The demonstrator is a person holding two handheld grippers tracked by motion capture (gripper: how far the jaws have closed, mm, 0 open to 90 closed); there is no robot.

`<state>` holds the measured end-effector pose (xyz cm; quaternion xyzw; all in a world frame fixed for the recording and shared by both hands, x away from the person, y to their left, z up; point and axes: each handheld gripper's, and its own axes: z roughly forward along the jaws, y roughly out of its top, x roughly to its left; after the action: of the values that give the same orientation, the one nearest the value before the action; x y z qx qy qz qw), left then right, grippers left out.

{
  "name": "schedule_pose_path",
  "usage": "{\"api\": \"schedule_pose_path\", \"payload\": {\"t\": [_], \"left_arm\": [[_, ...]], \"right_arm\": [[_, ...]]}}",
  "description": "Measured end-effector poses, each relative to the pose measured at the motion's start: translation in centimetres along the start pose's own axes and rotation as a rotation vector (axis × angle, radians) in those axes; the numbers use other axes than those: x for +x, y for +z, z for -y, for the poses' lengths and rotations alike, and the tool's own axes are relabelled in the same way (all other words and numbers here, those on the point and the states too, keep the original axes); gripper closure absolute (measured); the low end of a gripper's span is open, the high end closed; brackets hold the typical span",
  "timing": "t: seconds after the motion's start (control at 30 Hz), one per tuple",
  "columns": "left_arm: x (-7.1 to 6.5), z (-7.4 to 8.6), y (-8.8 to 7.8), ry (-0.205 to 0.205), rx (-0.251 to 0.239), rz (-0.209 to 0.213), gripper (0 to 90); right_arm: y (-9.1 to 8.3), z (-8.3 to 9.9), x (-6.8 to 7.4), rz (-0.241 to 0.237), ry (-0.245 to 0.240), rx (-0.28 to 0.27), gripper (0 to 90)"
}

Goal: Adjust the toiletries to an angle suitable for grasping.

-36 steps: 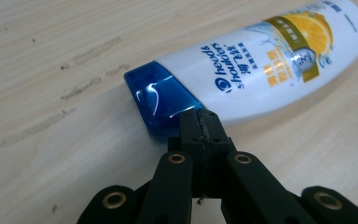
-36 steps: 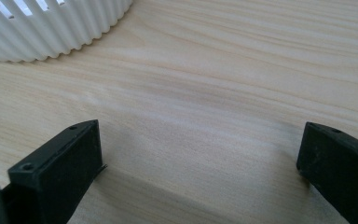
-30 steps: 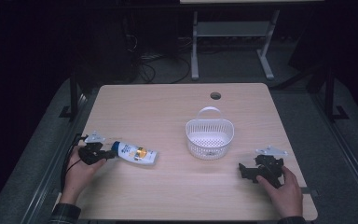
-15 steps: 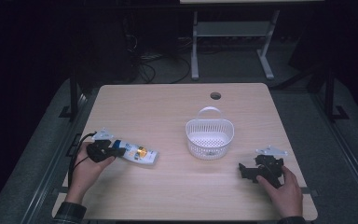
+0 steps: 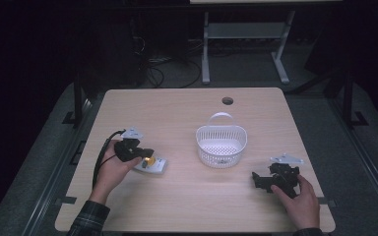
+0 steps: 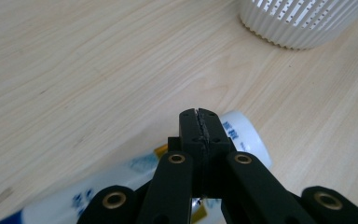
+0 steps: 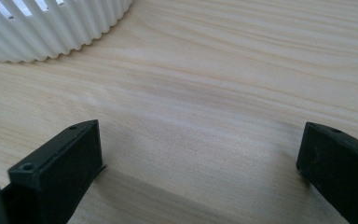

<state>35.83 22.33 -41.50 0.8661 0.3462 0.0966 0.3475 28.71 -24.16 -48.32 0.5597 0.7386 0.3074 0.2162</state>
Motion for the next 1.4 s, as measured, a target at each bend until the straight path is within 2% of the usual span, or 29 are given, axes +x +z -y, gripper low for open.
{"api": "schedule_pose_path", "payload": {"t": [0.23, 0.43, 0.57, 0.93, 1.4], "left_arm": [[-0.3, -1.1, 2.0, 0.001, 0.01, 0.023, 90.0], [-0.5, -1.6, 3.8, 0.01, 0.044, 0.037, 90.0], [-0.8, -1.5, 4.3, 0.02, 0.069, 0.047, 90.0], [-1.3, -0.4, 3.8, 0.02, 0.091, 0.069, 90.0], [-3.0, 1.5, 2.3, 0.037, 0.119, 0.075, 90.0]], "right_arm": [[0.0, 0.0, 0.0, 0.0, 0.001, 0.001, 0.0], [0.0, 0.0, 0.0, 0.0, 0.001, 0.001, 0.0], [0.0, 0.0, 0.0, 0.0, 0.0, 0.0, 0.0], [0.0, 0.0, 0.0, -0.001, 0.002, 0.001, 0.0], [0.0, 0.0, 0.0, 0.0, 0.0, 0.0, 0.0]]}}
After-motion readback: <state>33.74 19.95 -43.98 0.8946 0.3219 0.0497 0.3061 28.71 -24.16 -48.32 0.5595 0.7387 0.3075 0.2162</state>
